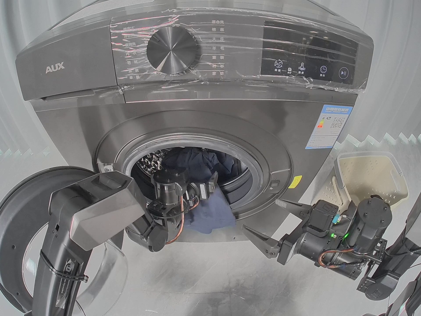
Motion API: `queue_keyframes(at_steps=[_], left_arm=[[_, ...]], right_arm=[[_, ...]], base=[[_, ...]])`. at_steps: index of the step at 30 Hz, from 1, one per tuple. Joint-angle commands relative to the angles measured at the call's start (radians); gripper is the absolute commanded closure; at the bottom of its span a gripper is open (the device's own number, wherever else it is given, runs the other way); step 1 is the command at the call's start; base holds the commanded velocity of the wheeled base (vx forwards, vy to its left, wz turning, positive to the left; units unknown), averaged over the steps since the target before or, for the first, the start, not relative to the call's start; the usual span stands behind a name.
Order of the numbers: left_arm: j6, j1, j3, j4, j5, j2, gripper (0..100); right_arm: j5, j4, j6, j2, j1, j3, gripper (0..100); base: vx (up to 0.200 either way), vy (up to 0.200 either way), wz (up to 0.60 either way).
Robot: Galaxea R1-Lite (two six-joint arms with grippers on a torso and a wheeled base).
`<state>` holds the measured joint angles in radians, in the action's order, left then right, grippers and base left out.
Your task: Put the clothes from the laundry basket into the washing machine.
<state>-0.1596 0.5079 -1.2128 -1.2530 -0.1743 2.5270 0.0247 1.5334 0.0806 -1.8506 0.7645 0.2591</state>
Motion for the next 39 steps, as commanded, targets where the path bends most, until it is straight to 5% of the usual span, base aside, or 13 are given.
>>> queue_keyframes(at_steps=[1,6,13,14,23,29,39], left_arm=[[0.008,0.052,0.151,0.018,0.038,-0.057,0],[0.068,0.055,0.194,0.024,0.038,-0.045,0],[0.075,0.049,0.190,0.066,0.025,-0.034,0],[0.075,0.047,0.187,0.066,0.024,-0.030,100],[0.032,0.034,0.062,0.055,0.022,-0.027,100],[-0.009,0.020,-0.091,0.052,-0.041,-0.008,100],[-0.012,-0.026,-0.269,0.044,-0.074,0.027,100]], right_arm=[[0.000,0.001,0.001,-0.001,0.004,-0.001,0],[0.000,0.001,0.001,-0.001,0.004,-0.001,0],[0.000,0.001,0.001,-0.002,0.004,0.000,0],[0.000,0.001,0.001,-0.002,0.004,0.000,0],[0.000,0.001,0.001,-0.002,0.004,0.003,0],[0.001,0.002,0.001,-0.002,0.003,0.005,0],[0.000,0.002,0.001,-0.001,0.003,0.012,0]], base=[[0.000,0.000,0.00],[0.000,0.000,0.00],[0.000,0.000,0.00],[0.000,0.000,0.00],[0.000,0.000,0.00],[0.000,0.000,0.00],[0.000,0.000,0.00]])
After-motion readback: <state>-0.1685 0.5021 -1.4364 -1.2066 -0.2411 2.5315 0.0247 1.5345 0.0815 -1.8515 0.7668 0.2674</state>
